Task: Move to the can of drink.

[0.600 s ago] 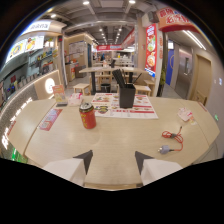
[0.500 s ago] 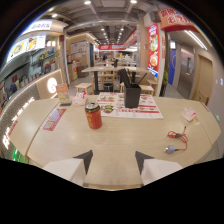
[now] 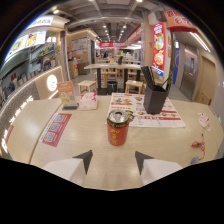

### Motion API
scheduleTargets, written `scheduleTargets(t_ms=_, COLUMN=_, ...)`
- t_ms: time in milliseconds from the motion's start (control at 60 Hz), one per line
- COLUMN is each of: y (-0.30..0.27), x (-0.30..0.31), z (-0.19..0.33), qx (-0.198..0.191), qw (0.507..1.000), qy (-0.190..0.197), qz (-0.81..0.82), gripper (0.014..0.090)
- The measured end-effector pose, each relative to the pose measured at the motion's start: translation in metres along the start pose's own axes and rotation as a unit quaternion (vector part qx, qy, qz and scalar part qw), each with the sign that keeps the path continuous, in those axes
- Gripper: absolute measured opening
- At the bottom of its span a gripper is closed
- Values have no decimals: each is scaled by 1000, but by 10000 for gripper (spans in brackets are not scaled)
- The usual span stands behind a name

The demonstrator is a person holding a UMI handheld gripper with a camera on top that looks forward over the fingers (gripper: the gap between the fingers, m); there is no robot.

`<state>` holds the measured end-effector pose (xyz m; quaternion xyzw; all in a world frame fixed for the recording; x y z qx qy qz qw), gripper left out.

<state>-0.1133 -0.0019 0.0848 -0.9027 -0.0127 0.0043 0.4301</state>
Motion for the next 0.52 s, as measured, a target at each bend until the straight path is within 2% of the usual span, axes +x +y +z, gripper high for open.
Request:
scheduleTargets(t_ms=200, y=-17, x=2, z=43, qx=-6, qw=1000, qy=24, qz=5, gripper=845)
scheduleTargets(t_ms=517, y=-23, x=8, z=53, qx=-3, qw=999, qy=36, qz=0, gripper=846)
